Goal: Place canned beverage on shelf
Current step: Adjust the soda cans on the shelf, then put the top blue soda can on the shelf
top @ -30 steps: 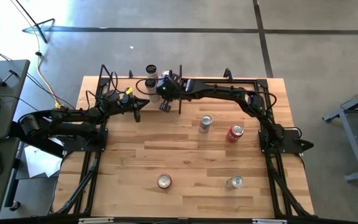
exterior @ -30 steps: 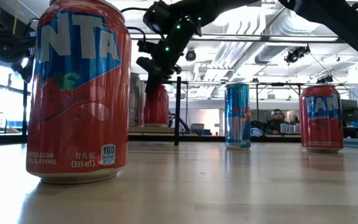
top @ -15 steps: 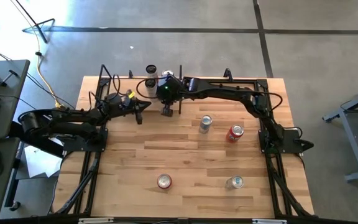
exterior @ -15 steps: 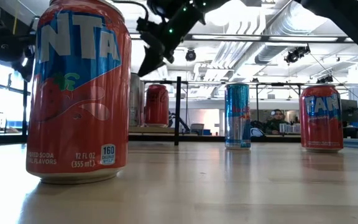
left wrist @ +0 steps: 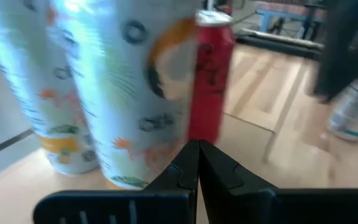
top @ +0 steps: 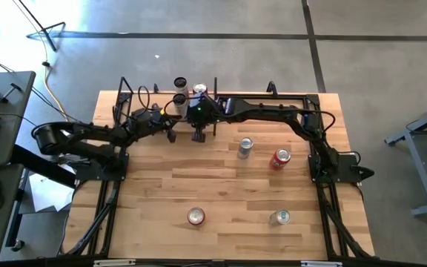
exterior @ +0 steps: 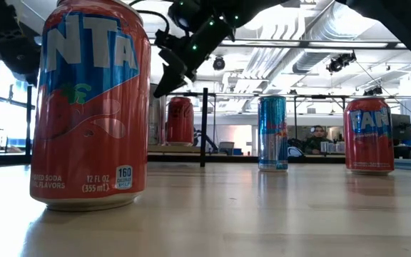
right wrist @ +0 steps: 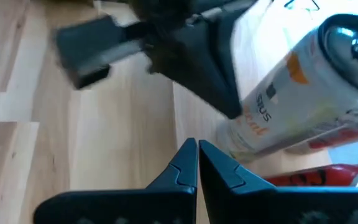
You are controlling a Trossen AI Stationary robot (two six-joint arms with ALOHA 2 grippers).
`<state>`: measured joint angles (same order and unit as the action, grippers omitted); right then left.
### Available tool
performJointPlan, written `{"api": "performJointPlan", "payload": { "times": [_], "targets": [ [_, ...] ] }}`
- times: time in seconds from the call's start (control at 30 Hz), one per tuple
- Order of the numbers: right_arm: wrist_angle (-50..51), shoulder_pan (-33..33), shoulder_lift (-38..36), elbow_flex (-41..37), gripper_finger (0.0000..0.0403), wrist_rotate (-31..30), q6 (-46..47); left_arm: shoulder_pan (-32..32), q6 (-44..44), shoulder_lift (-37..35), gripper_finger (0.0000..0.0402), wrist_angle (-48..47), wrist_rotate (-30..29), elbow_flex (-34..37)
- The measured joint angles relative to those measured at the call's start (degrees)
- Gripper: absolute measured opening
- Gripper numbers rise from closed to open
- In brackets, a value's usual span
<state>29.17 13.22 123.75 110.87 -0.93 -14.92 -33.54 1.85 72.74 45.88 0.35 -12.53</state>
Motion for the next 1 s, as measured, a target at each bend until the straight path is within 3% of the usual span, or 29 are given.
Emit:
{"api": "performJointPlan", "payload": {
  "times": [0.5,0.87,1.0],
  "targets": [
    [0.81,-0.24,-0.64,0.01,0.0,0.75,-0.68,-1.14,-0.58,2.94,0.0,1.61,0.21,-2.84],
    [4.38,-1.76,-2.48,-0.03,0.0,0.86,-2.13,2.29,-0.57,-0.23,0.0,8.97,-2.51,1.5],
    [-1.7,-2.02,-2.7,-4.71,0.0,3.21,-3.17,3.12,-0.71,-2.16,0.0,8.97,-2.33,2.05]
  ]
}}
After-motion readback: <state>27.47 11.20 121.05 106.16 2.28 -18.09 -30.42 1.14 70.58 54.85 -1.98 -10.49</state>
